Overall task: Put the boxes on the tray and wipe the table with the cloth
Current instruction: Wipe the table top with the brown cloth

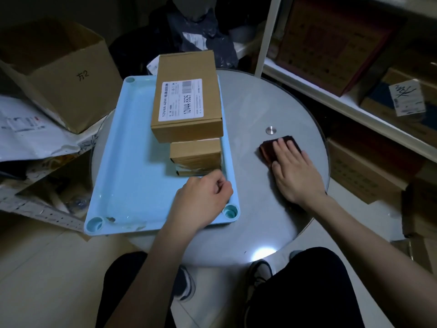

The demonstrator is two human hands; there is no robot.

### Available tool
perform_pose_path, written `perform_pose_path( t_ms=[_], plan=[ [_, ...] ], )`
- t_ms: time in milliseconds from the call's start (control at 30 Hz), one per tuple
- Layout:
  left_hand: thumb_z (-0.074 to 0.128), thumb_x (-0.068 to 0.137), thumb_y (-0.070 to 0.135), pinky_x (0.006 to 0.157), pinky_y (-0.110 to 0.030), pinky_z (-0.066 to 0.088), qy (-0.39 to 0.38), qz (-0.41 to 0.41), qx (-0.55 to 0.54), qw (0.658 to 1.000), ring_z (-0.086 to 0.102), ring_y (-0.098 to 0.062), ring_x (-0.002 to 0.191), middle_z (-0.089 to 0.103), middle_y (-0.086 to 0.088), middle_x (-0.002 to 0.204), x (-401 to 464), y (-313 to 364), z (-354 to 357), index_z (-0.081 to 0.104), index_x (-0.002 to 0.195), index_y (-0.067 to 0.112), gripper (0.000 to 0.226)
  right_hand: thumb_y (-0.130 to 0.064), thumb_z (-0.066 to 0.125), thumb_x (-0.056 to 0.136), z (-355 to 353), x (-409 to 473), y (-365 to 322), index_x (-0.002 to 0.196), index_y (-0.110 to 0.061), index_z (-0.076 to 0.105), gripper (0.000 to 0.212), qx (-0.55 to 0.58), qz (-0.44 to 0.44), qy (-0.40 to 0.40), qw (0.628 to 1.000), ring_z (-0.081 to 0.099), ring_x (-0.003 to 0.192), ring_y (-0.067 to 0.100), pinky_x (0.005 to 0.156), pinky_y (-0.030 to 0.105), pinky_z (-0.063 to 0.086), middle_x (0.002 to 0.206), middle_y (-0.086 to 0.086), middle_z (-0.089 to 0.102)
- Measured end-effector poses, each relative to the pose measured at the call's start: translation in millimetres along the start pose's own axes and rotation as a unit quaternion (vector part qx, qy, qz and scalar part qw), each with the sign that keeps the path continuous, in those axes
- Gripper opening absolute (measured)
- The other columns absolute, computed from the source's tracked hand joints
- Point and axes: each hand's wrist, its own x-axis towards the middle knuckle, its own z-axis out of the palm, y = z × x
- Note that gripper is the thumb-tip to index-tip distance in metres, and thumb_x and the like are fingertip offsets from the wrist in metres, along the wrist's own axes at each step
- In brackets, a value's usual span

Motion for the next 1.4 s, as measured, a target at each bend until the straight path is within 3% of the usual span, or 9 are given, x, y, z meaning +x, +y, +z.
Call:
perform_pose_path(
  t_ms=[167, 400, 600, 767, 900, 1000, 1200, 1333, 1400],
  plan=[
    [0.046, 0.090, 0.042, 0.072, -0.037, 0.049, -0.002, -0.002, 0.005, 1.000, 0.056, -0.025, 0.079, 0.060, 0.003, 0.069, 2, 2, -2, 0.051, 0.080, 0.023, 0.022, -0.034, 0.020, 0.103, -3, 42, -29, 0.157, -0.016, 0.011, 0.058, 0.003, 0.048, -0.006, 0.999, 0.003, 0.153, 0.019, 0.122, 0.039, 0.003, 0.166, 0.001, 0.006],
    [0.047, 0.089, 0.043, 0.070, -0.038, 0.049, 0.008, 0.006, 0.004, 1.000, 0.056, -0.026, 0.077, 0.060, 0.003, 0.067, 1, 1, -1, 0.051, 0.081, 0.024, 0.021, -0.038, 0.016, 0.095, 1, -36, -63, 0.156, -0.020, 0.019, 0.064, -0.004, -0.144, -0.044, 0.989, 0.011, 0.152, 0.015, 0.120, 0.036, 0.006, 0.164, -0.005, 0.015],
    [0.048, 0.090, 0.041, 0.063, -0.034, 0.044, 0.010, 0.014, -0.022, 1.000, 0.056, -0.024, 0.074, 0.058, 0.003, 0.062, 0, -3, 1, 0.049, 0.078, 0.024, 0.021, -0.036, 0.021, 0.094, -3, 6, 11, 0.156, -0.017, 0.020, 0.065, -0.003, -0.013, -0.007, 1.000, 0.011, 0.152, 0.019, 0.120, 0.038, 0.009, 0.164, 0.001, 0.018],
    [0.048, 0.090, 0.040, 0.066, -0.036, 0.047, 0.014, 0.019, -0.011, 1.000, 0.056, -0.026, 0.075, 0.059, 0.000, 0.064, 3, -2, 1, 0.049, 0.080, 0.020, 0.021, -0.031, 0.024, 0.102, -3, 70, -19, 0.157, -0.013, 0.014, 0.059, 0.003, 0.039, -0.001, 0.999, 0.007, 0.152, 0.024, 0.121, 0.043, 0.008, 0.166, 0.005, 0.010],
    [0.048, 0.089, 0.039, 0.066, -0.036, 0.046, 0.022, 0.007, -0.007, 1.000, 0.054, -0.028, 0.077, 0.057, -0.001, 0.066, 2, 1, 1, 0.049, 0.082, 0.021, 0.020, -0.035, 0.016, 0.093, 4, 33, -65, 0.156, -0.014, 0.021, 0.066, 0.002, -0.096, -0.018, 0.995, 0.014, 0.151, 0.023, 0.121, 0.043, 0.011, 0.164, 0.003, 0.018],
    [0.049, 0.089, 0.038, 0.063, -0.035, 0.043, 0.026, 0.008, -0.006, 1.000, 0.052, -0.028, 0.073, 0.054, -0.001, 0.062, 0, 2, 2, 0.048, 0.079, 0.021, 0.020, -0.036, 0.017, 0.092, 0, -11, -44, 0.156, -0.020, 0.022, 0.066, 0.007, -0.157, -0.050, 0.986, 0.013, 0.151, 0.015, 0.121, 0.037, 0.010, 0.163, -0.005, 0.018],
    [0.049, 0.090, 0.039, 0.060, -0.033, 0.042, 0.026, 0.013, -0.009, 1.000, 0.052, -0.027, 0.069, 0.053, -0.001, 0.061, 2, -1, 3, 0.047, 0.078, 0.020, 0.022, -0.032, 0.024, 0.094, -12, 44, 25, 0.156, -0.017, 0.022, 0.064, 0.013, -0.030, -0.014, 0.999, 0.012, 0.152, 0.020, 0.120, 0.041, 0.011, 0.164, 0.003, 0.019],
    [0.048, 0.090, 0.040, 0.066, -0.038, 0.051, 0.028, 0.015, 0.000, 0.999, 0.053, -0.031, 0.071, 0.052, -0.003, 0.061, 2, -1, 4, 0.045, 0.080, 0.019, 0.023, -0.029, 0.027, 0.100, -7, 115, -7, 0.156, -0.013, 0.018, 0.059, -0.001, 0.011, 0.002, 1.000, 0.010, 0.152, 0.026, 0.121, 0.046, 0.011, 0.165, 0.008, 0.014],
    [0.046, 0.088, 0.041, 0.067, -0.040, 0.052, 0.033, 0.019, 0.004, 0.999, 0.052, -0.033, 0.070, 0.052, -0.004, 0.061, 3, -1, 4, 0.044, 0.081, 0.019, 0.024, -0.031, 0.027, 0.100, 0, 130, -39, 0.156, -0.014, 0.017, 0.059, -0.005, -0.015, 0.001, 1.000, 0.009, 0.152, 0.025, 0.121, 0.044, 0.009, 0.165, 0.006, 0.013]
  ],
)
